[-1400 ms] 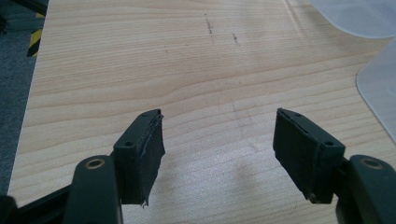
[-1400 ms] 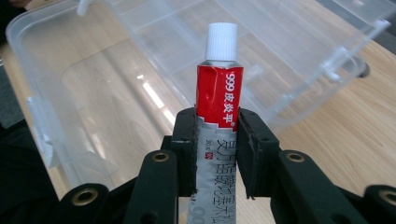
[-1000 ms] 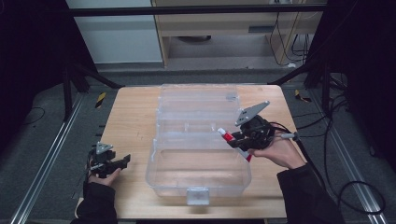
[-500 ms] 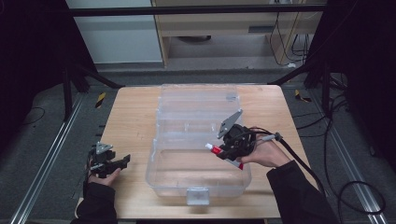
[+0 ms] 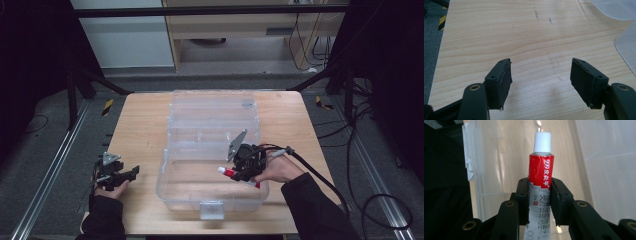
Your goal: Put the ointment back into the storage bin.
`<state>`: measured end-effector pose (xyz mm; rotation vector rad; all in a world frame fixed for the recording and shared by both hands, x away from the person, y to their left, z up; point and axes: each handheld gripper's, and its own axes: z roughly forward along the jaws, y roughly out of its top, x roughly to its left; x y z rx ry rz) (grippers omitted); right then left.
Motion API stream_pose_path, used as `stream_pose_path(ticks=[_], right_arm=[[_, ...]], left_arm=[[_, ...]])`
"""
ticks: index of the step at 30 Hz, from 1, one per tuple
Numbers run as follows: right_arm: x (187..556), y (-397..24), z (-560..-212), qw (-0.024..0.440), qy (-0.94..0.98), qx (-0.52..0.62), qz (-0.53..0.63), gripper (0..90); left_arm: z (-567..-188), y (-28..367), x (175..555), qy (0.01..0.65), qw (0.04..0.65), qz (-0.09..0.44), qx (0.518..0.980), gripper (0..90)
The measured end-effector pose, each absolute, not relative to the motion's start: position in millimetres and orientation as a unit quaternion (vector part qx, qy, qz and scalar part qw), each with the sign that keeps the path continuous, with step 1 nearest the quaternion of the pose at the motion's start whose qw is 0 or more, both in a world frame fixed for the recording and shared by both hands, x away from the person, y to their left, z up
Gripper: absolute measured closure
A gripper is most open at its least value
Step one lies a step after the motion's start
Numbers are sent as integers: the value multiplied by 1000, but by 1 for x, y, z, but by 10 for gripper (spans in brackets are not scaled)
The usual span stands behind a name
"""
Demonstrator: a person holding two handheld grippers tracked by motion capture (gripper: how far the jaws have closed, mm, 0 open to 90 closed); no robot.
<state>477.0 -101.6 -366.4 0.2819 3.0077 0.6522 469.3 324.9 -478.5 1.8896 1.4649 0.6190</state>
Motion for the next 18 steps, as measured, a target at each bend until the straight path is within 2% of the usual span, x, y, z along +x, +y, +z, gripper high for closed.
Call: stream_pose_path(ticks=[18], right_arm=[[471, -93, -398, 2, 986, 36, 166, 700]], left_arm=[[-479, 325, 469, 560, 329, 236, 723, 332]])
